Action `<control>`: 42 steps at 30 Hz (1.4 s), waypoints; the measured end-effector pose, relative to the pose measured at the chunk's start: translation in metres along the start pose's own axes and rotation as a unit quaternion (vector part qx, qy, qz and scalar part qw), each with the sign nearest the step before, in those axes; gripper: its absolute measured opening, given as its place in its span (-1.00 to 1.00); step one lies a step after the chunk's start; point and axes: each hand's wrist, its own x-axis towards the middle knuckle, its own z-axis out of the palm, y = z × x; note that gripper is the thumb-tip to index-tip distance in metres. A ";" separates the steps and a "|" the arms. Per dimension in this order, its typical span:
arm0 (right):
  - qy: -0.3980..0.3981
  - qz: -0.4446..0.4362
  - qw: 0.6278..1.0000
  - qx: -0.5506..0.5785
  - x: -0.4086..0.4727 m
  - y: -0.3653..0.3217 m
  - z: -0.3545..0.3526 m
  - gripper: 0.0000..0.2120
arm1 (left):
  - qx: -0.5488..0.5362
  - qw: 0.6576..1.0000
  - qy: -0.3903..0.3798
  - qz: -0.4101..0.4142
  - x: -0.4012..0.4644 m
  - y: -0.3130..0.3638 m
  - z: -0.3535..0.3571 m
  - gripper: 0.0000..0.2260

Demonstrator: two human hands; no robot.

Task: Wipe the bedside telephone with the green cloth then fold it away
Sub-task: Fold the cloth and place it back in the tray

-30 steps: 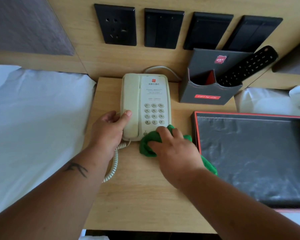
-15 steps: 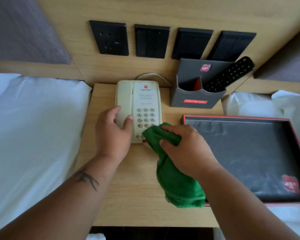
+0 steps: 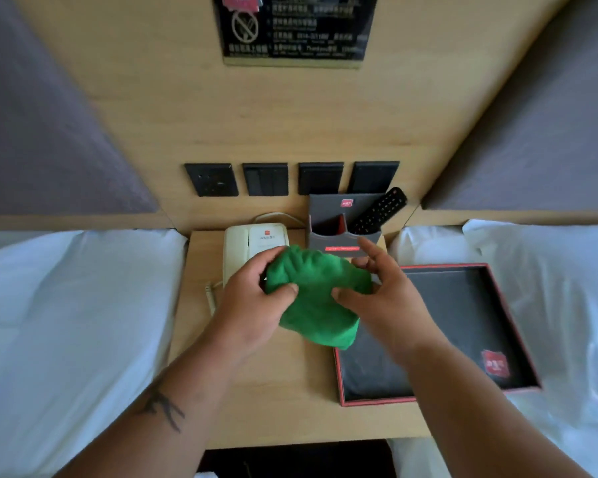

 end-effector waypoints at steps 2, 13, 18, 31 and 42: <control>-0.015 0.013 0.998 -0.055 -0.003 -0.015 -0.014 -0.15 | 0.007 1.000 -0.020 -0.005 -0.008 0.020 -0.001 -0.39; -0.116 0.009 0.987 0.114 -0.047 -0.140 -0.061 -0.69 | -0.092 0.990 -0.069 -0.085 -0.057 0.110 -0.024 -0.42; -0.175 -0.096 0.980 -0.016 -0.067 -0.181 -0.083 -0.46 | -0.199 0.969 -0.036 -0.144 -0.065 0.125 -0.029 -0.59; -0.170 -0.167 0.970 0.042 -0.085 -0.180 -0.091 -0.72 | -0.215 0.913 -0.226 -0.264 -0.071 0.133 -0.015 -0.44; -0.086 0.148 0.965 0.199 -0.077 -0.130 -0.093 -0.32 | -0.178 0.973 -0.142 -0.035 -0.063 0.144 0.009 -0.79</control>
